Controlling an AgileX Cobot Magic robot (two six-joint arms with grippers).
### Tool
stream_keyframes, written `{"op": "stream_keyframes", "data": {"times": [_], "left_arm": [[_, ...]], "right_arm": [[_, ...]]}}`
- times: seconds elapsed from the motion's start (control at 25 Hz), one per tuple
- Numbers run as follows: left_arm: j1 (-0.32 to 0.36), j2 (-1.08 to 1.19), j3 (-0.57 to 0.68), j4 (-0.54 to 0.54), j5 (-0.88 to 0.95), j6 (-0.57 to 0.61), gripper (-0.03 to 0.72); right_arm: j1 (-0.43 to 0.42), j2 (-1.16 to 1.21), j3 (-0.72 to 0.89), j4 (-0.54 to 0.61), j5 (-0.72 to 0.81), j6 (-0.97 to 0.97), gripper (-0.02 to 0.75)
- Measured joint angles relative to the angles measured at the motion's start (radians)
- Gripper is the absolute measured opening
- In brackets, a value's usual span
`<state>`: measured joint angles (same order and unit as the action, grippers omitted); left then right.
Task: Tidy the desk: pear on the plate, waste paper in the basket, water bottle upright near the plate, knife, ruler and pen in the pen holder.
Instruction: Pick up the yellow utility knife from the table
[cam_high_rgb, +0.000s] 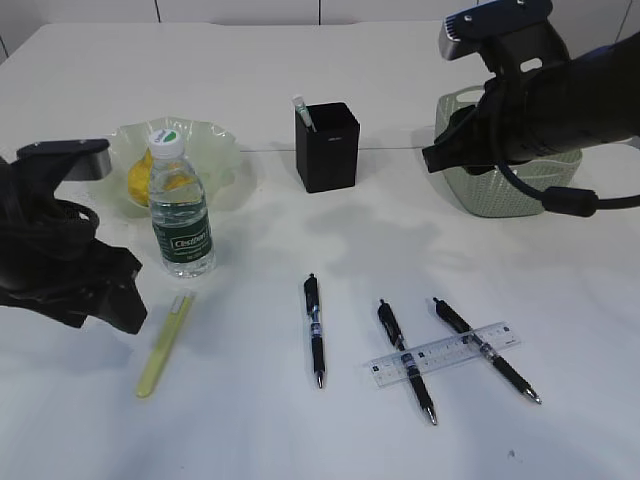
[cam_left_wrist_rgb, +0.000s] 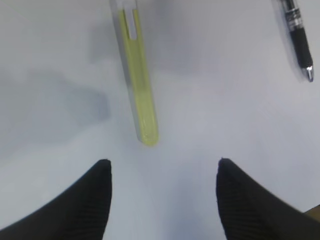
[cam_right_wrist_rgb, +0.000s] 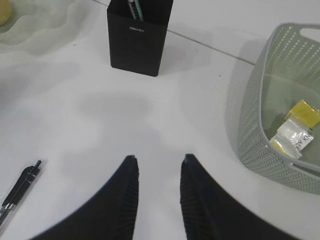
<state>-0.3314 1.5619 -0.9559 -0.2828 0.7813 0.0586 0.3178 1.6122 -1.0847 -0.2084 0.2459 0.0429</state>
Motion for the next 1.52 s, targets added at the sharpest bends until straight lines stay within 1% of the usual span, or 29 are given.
{"op": "stream_keyframes", "data": {"times": [0.36,0.6,0.76,1.16,1.52], "left_arm": [[0.0,0.102,-0.015,0.0,0.045,0.0,0.465],[-0.002,0.169,-0.132,0.007,0.112,0.0,0.465],[-0.008,0.205,-0.184,0.018,0.154,0.0,0.465],[-0.031,0.266,-0.192,0.032,0.184,0.0,0.465],[-0.032,0.323,-0.2,0.032,0.184,0.0,0.465]], "right_arm": [[0.0,0.0,0.0,0.015,0.006,0.0,0.218],[0.0,0.0,0.0,0.015,0.005,0.0,0.219],[0.0,0.0,0.0,0.017,0.005,0.0,0.218],[0.0,0.0,0.0,0.017,0.005,0.0,0.219],[0.0,0.0,0.0,0.017,0.005,0.0,0.218]]}}
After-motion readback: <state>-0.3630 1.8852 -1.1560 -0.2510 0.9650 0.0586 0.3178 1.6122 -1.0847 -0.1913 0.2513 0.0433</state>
